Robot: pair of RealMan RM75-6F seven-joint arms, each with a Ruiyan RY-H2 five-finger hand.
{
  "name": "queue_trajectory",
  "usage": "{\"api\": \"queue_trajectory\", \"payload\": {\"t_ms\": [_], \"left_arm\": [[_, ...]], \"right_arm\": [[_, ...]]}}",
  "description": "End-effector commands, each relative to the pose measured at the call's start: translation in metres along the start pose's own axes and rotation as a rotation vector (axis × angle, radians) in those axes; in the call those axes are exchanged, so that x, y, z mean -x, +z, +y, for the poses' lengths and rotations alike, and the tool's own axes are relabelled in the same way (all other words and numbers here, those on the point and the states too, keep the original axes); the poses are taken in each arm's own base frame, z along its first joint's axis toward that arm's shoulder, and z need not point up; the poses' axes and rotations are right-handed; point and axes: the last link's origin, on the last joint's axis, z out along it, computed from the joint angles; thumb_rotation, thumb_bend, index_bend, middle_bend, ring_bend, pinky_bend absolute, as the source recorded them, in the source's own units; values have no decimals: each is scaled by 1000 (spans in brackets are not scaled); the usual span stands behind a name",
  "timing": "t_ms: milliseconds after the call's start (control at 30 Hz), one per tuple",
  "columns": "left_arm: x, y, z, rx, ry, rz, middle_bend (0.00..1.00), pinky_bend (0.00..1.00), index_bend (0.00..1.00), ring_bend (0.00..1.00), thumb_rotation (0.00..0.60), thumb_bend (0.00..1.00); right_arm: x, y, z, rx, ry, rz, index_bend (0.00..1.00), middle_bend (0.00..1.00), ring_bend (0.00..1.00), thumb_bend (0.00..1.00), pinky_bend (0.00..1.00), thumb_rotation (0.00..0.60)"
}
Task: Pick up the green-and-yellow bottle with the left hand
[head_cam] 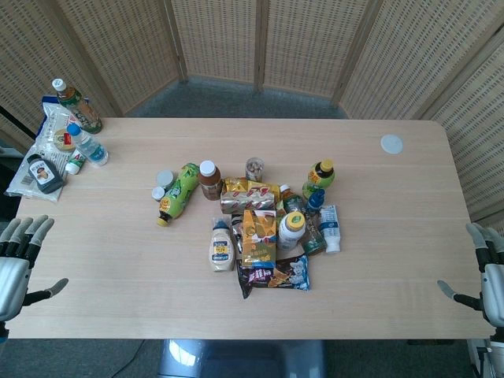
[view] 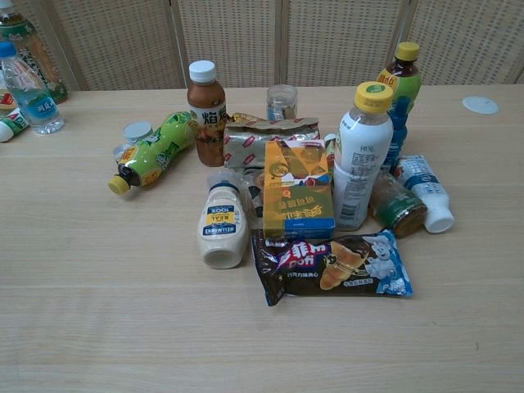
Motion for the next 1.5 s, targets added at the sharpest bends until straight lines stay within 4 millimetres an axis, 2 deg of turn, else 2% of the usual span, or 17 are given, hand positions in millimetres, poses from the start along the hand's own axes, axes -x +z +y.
{"api": "queue_trajectory", "payload": {"t_ms": [33,233,433,633,767,933,1233,1500], "left_arm": [[0,1,-1,-1,6,-1,0,0,0,0,600,0],[6,21,-5,-2,54,-39,0,0,0,0,600,0],[10,68,-8,33,116,-106,0,0,0,0,600,0],[22,119,0,111,277,-148,0,0,0,0,600,0],[41,147,7,167,393,-147,0,0,0,0,600,0],[67,177,19,206,447,-169,0,0,0,0,600,0],[100,212,52,333,559,-144,0,0,0,0,600,0],[122,227,61,469,674,-94,0,0,0,0,600,0]], "right_arm": [[1,0,0,-1,-2,-2,0,0,0,0,0,600],[-1,1,-1,4,1,12,0,0,0,0,0,600],[-2,0,-1,5,-2,14,0,0,0,0,0,600],[-4,1,0,9,3,23,0,0,0,0,0,600],[-5,1,0,11,5,24,0,0,0,0,0,600],[-4,1,1,15,2,21,0,0,0,0,0,600],[-3,7,8,39,-1,20,0,0,0,0,0,600],[-1,11,11,53,-6,16,0,0,0,0,0,600]]}}
